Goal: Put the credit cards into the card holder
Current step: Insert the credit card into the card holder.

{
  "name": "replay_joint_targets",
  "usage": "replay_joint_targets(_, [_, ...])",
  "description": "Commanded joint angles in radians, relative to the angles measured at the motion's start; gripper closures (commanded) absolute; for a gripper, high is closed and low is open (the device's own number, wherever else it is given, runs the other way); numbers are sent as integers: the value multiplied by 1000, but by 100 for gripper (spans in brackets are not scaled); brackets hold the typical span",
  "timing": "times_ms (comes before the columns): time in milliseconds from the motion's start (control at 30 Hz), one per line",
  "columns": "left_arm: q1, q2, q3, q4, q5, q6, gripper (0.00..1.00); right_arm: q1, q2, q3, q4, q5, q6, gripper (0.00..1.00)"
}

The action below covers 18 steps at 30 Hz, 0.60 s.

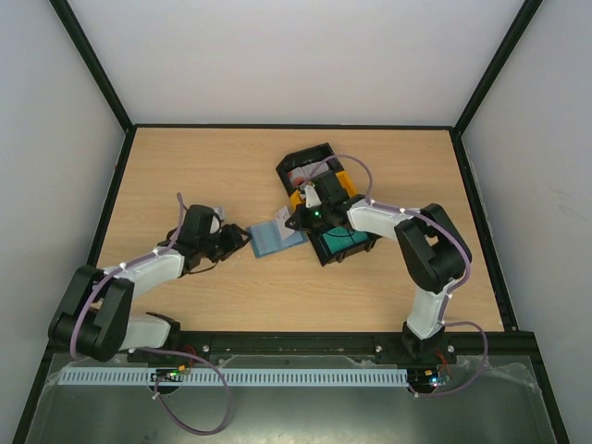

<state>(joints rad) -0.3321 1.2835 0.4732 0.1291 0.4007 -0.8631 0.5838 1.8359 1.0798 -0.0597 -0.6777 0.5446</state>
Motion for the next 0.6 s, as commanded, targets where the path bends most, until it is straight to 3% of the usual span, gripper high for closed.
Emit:
replay_joint_targets(0, [-12, 81, 38, 14, -2, 32, 51, 6, 36, 41, -91, -4, -81, 98])
replay_joint_targets(367, [-32, 186, 72, 6, -26, 48, 53, 43, 120, 82, -92, -6, -91, 98])
replay_joint_targets(567, [-43, 217, 85, -28, -66, 61, 61, 48, 123, 60, -53, -5, -31, 98])
